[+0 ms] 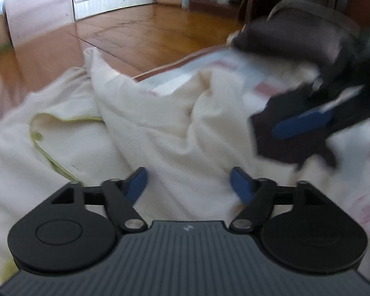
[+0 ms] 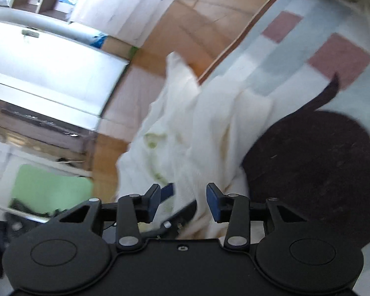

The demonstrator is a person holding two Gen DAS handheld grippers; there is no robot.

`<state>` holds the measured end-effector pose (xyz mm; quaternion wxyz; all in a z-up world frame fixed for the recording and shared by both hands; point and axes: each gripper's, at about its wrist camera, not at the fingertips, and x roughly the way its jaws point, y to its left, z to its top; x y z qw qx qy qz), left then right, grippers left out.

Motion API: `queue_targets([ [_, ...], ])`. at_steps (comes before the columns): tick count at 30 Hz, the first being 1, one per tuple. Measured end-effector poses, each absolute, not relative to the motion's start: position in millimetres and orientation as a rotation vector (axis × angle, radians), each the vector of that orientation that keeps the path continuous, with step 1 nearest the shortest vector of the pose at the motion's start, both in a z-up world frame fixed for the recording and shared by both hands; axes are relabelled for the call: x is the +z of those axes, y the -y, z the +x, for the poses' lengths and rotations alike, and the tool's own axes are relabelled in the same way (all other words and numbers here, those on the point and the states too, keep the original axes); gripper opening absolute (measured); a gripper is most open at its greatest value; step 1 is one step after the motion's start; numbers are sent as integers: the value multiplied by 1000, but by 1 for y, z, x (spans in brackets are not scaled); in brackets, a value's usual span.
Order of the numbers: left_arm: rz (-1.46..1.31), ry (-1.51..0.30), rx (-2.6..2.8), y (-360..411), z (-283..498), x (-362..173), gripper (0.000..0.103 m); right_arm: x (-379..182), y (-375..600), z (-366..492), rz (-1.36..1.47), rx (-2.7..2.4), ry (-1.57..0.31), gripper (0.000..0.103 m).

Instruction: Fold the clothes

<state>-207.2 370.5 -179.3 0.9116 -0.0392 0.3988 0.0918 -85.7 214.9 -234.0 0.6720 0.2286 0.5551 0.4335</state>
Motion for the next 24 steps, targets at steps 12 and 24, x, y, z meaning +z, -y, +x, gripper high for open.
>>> queue_targets([
  [12, -224, -750, 599, -468, -286, -133, 6, -238, -210, -76, 459, 876, -1259, 48],
  [24, -446, -830, 561, -496, -293, -153, 7, -237, -242, -74, 626, 927, -1313, 55],
])
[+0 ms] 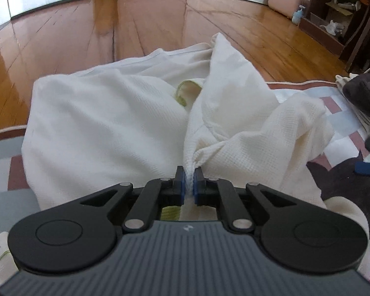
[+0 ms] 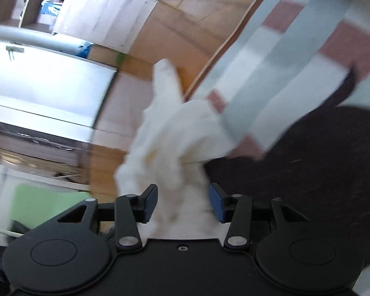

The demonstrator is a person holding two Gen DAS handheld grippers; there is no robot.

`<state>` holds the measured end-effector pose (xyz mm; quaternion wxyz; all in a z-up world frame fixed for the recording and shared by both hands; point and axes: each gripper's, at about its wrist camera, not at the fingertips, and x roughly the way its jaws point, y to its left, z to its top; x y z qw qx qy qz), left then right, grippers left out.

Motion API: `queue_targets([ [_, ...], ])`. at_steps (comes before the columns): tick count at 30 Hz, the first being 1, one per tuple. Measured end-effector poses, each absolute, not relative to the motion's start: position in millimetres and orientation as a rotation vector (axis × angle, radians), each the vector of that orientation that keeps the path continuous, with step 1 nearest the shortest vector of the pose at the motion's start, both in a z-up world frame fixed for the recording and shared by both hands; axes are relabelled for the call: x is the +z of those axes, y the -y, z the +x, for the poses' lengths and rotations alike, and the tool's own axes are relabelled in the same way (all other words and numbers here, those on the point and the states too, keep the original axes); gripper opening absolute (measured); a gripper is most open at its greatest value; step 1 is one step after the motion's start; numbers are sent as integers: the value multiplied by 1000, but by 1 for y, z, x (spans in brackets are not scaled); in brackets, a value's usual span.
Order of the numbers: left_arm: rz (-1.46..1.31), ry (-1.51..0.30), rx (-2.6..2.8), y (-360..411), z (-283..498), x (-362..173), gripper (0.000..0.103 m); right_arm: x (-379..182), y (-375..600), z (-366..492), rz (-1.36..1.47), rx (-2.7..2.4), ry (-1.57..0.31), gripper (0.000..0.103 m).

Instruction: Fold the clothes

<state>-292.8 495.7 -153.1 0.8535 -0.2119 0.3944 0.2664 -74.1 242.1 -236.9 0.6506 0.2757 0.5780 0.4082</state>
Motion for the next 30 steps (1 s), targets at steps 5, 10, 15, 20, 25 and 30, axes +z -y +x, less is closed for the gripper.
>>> queue_targets([
  [5, -540, -823, 531, -506, -292, -158, 7, -258, -282, -67, 647, 952, -1399, 58],
  [10, -588, -759, 471, -509, -298, -156, 6, -265, -311, -49, 575, 883, -1304, 52],
  [15, -690, -625, 328, -503, -304, -141, 8, -175, -306, -49, 291, 967, -870, 9],
  [20, -525, -623, 209, -460, -289, -127, 48, -96, -270, -111, -61, 906, -429, 9],
  [25, -193, -823, 283, -407, -249, -148, 54, -158, -279, -117, -531, 898, -842, 4],
  [30, 4, -871, 296, -381, -240, -157, 55, -212, -229, -97, -273, 801, -1206, 13],
])
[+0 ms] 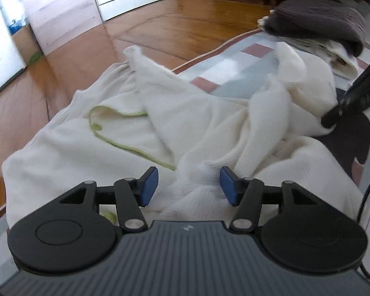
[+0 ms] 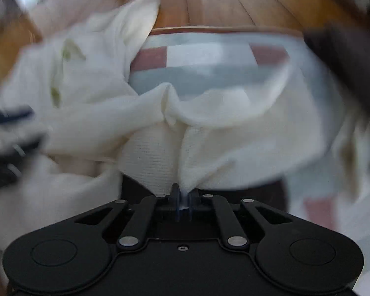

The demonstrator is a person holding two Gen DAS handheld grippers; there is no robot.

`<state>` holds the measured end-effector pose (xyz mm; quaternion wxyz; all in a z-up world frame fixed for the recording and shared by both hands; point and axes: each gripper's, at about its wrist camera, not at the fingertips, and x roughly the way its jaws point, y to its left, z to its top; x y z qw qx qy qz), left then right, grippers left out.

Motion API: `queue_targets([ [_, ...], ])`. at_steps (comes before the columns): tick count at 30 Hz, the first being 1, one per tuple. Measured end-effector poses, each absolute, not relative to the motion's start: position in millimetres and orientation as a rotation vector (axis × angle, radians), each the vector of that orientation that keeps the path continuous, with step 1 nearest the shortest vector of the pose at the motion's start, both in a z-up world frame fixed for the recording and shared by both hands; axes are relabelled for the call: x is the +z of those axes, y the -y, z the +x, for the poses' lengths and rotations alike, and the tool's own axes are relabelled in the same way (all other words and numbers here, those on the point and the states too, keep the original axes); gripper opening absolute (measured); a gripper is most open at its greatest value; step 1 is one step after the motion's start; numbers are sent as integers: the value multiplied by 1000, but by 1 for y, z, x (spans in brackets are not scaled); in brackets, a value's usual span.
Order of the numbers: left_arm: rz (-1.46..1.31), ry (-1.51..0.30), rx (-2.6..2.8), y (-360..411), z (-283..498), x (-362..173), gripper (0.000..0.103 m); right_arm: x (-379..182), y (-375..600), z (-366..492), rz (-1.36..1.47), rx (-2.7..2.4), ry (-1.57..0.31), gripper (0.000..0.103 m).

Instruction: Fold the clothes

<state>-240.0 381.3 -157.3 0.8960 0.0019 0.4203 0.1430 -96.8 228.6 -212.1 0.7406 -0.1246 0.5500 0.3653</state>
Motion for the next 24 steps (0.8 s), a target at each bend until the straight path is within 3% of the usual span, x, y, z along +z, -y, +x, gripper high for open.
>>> queue_targets([
  [4, -93, -852, 255, -393, -242, -156, 61, -206, -195, -82, -110, 731, -1295, 19],
  [8, -138, -862, 222, -398, -239, -165, 70, -185, -186, -72, -102, 702, -1183, 52],
  [10, -133, -873, 217, -396, -237, -168, 70, -175, -181, -60, 29, 706, -1142, 57],
  [12, -120, -874, 203, -394, -237, -170, 63, -172, -178, -46, 189, 724, -1149, 66],
  [13, -109, -880, 196, -392, -236, -170, 55, -173, -180, -36, 257, 721, -1172, 68],
  [14, -91, -894, 189, -390, -235, -172, 30, -177, -184, -27, 304, 708, -1194, 71],
  [15, -68, -912, 181, -389, -234, -174, 23, -183, -192, -18, 320, 676, -1215, 74],
  [17, -61, -913, 178, -389, -235, -175, 18, -195, -208, -3, 339, 602, -1254, 83],
  [20, -109, -895, 178, -394, -238, -171, 17, -217, -225, 8, 261, 482, -1282, 85],
  [22, -160, -871, 168, -400, -242, -170, 17, -231, -228, 13, 236, 500, -1245, 81],
  [23, -188, -855, 162, -404, -245, -169, 17, -236, -230, 16, 223, 512, -1232, 52],
  [24, -211, -837, 157, -408, -247, -168, 17, -235, -234, 19, 185, 528, -1227, 7],
])
